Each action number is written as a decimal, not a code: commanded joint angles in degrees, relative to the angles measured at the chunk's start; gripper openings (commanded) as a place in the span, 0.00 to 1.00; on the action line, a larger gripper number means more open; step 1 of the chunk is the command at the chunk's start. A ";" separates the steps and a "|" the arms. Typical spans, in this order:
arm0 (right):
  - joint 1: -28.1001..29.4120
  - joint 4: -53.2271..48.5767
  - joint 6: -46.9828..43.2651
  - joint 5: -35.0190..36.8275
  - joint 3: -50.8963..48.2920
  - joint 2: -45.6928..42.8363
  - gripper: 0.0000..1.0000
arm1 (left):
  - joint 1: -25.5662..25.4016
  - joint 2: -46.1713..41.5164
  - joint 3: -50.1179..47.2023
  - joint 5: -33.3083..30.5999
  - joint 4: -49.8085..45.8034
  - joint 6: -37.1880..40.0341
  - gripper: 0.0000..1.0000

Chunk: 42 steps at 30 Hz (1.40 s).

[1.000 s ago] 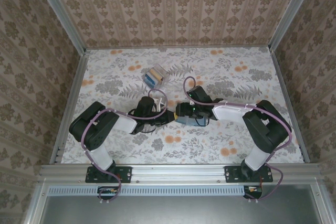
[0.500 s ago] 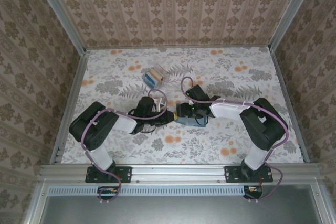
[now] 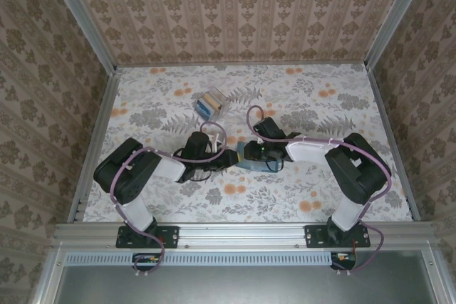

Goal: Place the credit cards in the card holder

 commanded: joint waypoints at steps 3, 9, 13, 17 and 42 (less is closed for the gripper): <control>-0.55 4.89 0.79 -3.03 -3.19 -1.87 0.36 | 0.44 0.57 0.09 -0.50 0.27 0.67 0.48; -0.91 7.25 0.77 -3.62 -4.68 -3.35 0.36 | 0.31 2.79 2.52 -1.28 -4.81 2.88 0.41; -1.16 7.03 0.42 -3.12 -5.40 -4.38 0.36 | 0.09 4.30 3.02 -1.36 -4.27 2.53 0.23; -1.33 7.15 0.09 -3.04 -6.01 -4.89 0.36 | 0.05 3.87 2.69 -1.87 -4.27 2.65 0.07; 3.25 -18.14 0.92 20.83 -2.22 -25.50 0.61 | -0.31 -0.18 0.61 -6.77 -5.97 0.39 0.00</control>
